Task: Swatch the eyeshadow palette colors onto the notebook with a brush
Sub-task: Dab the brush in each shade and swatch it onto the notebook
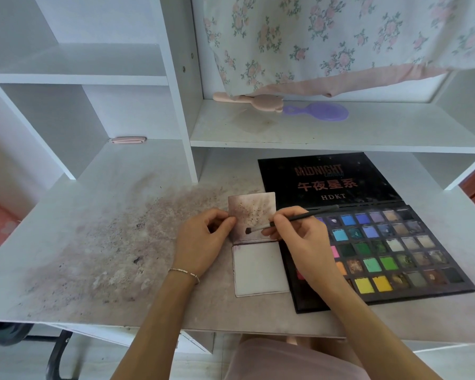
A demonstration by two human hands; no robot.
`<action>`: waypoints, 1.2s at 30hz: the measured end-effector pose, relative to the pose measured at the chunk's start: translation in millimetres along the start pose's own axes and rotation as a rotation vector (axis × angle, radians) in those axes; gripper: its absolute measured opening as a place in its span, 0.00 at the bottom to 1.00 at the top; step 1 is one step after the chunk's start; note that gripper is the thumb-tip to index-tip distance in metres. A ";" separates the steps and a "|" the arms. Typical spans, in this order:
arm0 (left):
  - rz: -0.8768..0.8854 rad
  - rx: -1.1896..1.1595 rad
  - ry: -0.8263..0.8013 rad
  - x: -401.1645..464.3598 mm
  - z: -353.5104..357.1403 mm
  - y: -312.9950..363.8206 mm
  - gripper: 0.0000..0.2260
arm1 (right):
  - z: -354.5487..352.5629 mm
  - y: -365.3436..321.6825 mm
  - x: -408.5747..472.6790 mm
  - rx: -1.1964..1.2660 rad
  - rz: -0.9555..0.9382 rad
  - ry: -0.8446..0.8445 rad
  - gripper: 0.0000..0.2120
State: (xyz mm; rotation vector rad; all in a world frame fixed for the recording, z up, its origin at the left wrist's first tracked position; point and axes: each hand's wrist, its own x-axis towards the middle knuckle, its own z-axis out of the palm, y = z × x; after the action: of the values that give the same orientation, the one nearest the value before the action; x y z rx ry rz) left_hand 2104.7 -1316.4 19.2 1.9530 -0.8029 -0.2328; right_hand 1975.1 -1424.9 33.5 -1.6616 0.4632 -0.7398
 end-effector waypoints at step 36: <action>0.027 0.026 0.014 1.3 2.0 -2.7 0.06 | -87.8 20.2 10.2 -0.509 -0.062 0.110 0.06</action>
State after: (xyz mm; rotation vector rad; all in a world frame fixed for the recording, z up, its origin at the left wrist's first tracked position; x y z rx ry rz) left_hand 2105.9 -1317.8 16.1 1.9646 -0.8263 -0.1932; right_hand 1923.8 -1499.1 24.8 -2.1223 0.7245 -0.8052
